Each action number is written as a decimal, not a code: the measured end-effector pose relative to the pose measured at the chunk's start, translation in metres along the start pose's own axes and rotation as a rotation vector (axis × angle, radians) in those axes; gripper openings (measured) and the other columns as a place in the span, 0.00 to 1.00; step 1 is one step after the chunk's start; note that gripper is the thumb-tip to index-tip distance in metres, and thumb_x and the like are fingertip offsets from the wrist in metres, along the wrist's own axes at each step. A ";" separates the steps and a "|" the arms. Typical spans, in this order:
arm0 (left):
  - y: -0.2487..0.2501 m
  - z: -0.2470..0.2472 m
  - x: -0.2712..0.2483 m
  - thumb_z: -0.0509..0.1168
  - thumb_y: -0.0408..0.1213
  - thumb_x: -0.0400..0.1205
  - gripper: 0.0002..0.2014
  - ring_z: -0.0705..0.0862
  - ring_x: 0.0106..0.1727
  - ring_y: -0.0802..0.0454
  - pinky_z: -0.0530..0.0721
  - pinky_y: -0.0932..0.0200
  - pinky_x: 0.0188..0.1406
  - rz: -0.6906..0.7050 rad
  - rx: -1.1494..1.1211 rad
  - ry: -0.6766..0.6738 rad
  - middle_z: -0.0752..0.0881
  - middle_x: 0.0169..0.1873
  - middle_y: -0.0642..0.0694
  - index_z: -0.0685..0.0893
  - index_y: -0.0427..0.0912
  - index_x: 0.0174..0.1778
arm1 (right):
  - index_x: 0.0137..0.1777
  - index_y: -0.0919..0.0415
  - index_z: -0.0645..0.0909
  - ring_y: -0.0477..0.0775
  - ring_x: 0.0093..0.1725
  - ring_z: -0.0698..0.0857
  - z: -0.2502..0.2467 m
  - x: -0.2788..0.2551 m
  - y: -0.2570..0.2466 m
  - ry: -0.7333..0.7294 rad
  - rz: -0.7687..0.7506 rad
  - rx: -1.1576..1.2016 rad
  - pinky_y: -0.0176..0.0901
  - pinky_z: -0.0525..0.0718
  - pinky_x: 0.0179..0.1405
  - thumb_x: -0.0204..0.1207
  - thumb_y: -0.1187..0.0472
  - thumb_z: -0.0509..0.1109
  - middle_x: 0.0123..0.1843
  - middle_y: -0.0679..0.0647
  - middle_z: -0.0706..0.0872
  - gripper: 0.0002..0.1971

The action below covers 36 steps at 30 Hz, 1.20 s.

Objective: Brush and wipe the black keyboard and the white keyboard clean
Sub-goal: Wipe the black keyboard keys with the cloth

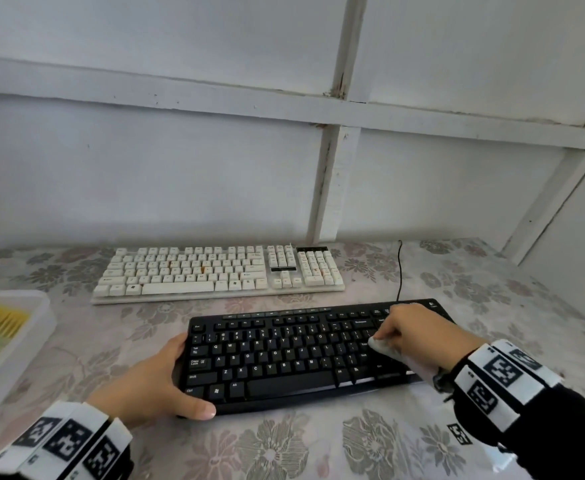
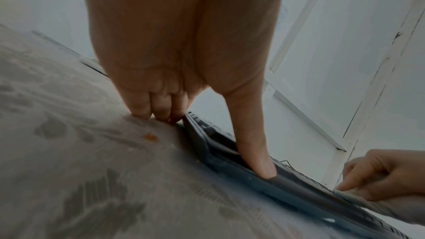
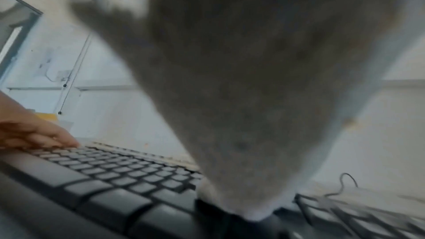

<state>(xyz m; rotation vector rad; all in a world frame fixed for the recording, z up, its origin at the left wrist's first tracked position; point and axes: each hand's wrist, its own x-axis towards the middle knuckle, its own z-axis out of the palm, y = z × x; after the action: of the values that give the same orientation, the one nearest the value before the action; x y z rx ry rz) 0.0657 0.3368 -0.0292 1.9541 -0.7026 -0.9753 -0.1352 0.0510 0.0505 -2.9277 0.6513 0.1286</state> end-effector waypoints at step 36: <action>-0.014 -0.003 0.010 0.89 0.46 0.41 0.64 0.81 0.65 0.54 0.76 0.46 0.71 0.007 -0.068 -0.001 0.80 0.64 0.60 0.61 0.60 0.73 | 0.60 0.51 0.86 0.51 0.42 0.72 0.024 0.016 -0.067 -0.056 -0.338 0.101 0.26 0.61 0.31 0.81 0.58 0.60 0.37 0.44 0.66 0.15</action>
<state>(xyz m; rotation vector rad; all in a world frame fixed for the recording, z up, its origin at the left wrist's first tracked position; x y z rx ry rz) 0.0752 0.3378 -0.0436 1.8912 -0.6683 -0.9834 -0.0935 0.1078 0.0327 -2.8730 0.1446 0.1358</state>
